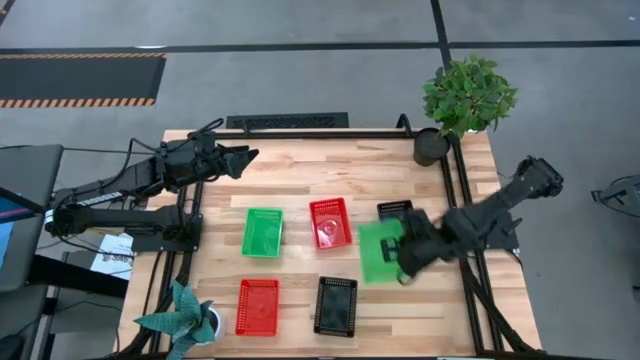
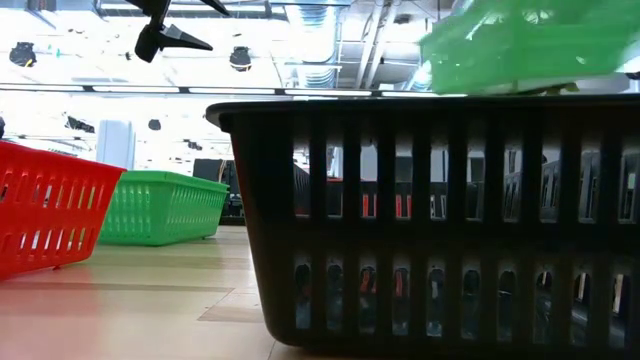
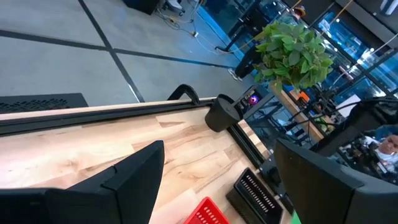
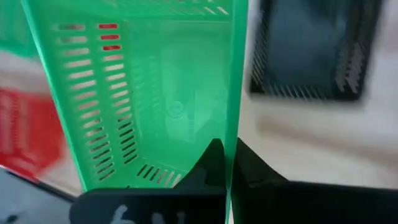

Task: Stack baskets by color
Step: Stack the bottom green bin on top of the top green bin

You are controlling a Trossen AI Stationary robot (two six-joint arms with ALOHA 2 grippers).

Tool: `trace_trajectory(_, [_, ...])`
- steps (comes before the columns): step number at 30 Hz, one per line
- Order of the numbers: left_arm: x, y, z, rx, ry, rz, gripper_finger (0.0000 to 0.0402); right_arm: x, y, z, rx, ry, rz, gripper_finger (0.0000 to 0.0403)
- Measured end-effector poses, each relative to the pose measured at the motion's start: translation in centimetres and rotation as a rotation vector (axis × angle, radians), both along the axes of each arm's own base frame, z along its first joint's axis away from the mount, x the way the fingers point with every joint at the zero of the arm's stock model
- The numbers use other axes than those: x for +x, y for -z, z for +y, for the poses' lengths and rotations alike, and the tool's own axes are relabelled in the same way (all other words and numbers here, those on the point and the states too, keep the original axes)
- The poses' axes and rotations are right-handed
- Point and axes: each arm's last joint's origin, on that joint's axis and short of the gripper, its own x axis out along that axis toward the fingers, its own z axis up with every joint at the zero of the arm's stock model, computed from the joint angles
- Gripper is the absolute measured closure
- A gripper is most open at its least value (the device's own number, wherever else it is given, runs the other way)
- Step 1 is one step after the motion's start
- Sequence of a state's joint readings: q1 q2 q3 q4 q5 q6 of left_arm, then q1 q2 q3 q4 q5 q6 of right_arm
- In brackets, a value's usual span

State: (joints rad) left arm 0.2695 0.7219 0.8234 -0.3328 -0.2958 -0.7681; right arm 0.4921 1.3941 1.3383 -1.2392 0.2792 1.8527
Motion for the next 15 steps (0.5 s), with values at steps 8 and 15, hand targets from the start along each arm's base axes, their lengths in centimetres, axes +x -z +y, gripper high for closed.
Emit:
trace_trajectory(8, [-0.2,-0.6,-0.1,0.021,0.01,-0.05,0.0112,5.8,-0.7,-6.8,-0.192,-0.004,-0.231,0.0398])
trace_trajectory(15, [-0.9,-1.5,-0.4,0.05,0.052,-0.132,0.0112,11.8,0.2,-10.0,-0.262,-0.04,-0.481,0.0398])
